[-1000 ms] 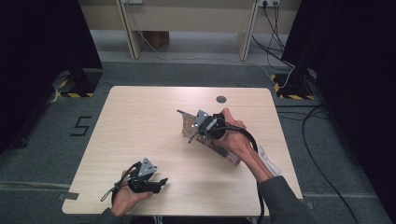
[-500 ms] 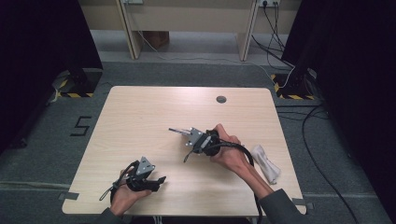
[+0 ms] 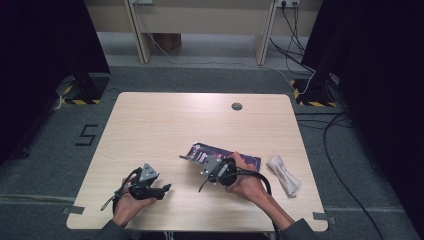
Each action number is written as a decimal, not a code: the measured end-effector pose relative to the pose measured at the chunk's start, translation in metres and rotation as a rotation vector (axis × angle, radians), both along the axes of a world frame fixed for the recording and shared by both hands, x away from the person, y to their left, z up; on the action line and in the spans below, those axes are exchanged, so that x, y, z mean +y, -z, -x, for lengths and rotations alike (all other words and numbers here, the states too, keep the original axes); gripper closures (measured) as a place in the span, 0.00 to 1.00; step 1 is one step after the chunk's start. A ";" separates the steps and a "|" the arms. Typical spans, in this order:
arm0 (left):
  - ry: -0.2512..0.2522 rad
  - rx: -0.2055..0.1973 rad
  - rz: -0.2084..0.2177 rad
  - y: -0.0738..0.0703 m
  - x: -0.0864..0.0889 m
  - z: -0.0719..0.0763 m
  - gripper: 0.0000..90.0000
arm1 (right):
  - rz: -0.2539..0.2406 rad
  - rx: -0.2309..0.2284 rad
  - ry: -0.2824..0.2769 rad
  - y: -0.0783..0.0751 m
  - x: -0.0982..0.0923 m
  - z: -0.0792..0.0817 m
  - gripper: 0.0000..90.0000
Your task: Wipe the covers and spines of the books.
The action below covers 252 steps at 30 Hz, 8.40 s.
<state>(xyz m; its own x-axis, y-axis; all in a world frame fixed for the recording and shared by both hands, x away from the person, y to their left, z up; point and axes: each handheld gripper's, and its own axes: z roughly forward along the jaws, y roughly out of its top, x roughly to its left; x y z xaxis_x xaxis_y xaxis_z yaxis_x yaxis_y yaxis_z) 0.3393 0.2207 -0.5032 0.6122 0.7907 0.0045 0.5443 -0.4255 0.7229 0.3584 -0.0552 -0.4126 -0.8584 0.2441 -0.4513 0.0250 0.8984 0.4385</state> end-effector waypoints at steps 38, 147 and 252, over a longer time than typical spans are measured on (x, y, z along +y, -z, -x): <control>0.020 -0.001 0.009 0.000 -0.004 0.002 0.36 | -0.130 0.173 0.000 0.070 -0.021 0.038 0.75; 0.092 0.088 -0.015 -0.002 -0.036 -0.014 0.40 | -0.434 0.315 0.531 0.090 -0.108 -0.029 0.36; 0.098 0.060 0.082 0.003 -0.058 0.016 0.38 | -0.482 0.142 0.606 0.052 -0.158 -0.032 0.85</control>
<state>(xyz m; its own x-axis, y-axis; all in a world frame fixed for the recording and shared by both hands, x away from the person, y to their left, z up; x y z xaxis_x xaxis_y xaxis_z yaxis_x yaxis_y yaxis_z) 0.3234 0.1629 -0.5067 0.6834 0.7235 -0.0971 0.5467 -0.4192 0.7249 0.3908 -0.2135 -0.4645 -0.5545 0.8290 -0.0726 0.5350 0.4220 0.7319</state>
